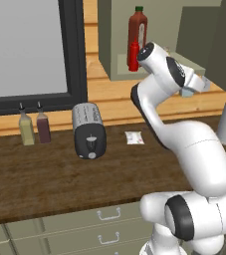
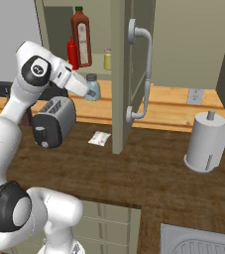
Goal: Put the shaker and condiment bottle from the counter next to their counterparts in the cabinet.
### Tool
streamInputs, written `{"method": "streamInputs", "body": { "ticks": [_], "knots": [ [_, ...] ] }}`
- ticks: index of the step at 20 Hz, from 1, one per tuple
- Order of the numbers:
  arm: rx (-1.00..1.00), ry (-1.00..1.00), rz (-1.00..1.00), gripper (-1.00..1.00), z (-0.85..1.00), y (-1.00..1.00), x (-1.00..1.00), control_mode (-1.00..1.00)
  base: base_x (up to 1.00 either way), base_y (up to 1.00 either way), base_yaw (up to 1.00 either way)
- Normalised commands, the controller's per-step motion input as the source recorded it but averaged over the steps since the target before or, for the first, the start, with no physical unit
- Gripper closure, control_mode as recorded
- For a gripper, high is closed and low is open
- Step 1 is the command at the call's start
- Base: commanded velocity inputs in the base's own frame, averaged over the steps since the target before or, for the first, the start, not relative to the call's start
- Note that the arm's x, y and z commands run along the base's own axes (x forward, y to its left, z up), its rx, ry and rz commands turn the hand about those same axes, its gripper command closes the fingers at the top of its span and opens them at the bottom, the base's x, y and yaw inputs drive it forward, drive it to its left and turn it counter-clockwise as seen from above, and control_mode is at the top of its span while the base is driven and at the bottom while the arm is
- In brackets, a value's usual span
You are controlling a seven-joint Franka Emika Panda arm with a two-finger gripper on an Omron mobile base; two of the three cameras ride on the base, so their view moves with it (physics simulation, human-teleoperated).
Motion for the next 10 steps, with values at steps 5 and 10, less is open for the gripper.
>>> {"method": "streamInputs", "body": {
  "ticks": [5,10],
  "knots": [
    [0.00,-0.05,0.10,1.00,-0.01,0.00,0.22,-1.00,0.00,0.00,0.00],
    [0.01,-0.09,0.13,1.00,0.05,-0.03,0.35,-1.00,0.00,0.00,0.00]
  ]
}}
